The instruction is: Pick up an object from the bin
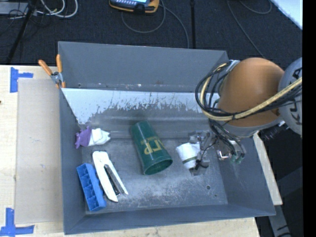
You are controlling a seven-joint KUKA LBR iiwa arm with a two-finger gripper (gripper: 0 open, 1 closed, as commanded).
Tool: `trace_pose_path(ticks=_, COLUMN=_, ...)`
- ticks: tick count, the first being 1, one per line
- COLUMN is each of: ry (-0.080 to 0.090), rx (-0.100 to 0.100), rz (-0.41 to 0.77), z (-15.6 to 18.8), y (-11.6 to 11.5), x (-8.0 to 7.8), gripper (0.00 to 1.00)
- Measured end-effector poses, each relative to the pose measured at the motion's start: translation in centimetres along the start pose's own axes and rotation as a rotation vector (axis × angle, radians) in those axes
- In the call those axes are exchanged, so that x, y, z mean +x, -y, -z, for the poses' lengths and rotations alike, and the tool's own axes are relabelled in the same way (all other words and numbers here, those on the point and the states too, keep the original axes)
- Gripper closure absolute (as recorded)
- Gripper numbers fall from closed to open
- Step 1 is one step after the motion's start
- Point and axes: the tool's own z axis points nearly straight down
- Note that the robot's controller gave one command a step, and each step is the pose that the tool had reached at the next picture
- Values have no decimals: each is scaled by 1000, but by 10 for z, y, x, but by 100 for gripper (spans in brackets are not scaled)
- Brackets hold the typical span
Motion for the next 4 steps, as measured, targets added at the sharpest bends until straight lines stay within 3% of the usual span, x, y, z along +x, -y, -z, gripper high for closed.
trace_pose_path(ticks=1, ry=8, rx=0, rz=0, z=5, y=0, x=-1, gripper=0)
trace_pose_path(ticks=2, ry=-2, rx=0, rz=9, z=44, y=-2, x=1, gripper=0)
trace_pose_path(ticks=3, ry=4, rx=-1, rz=3, z=106, y=-1, x=1, gripper=0)
trace_pose_path(ticks=4, ry=0, rx=-1, rz=21, z=166, y=20, x=3, gripper=0)
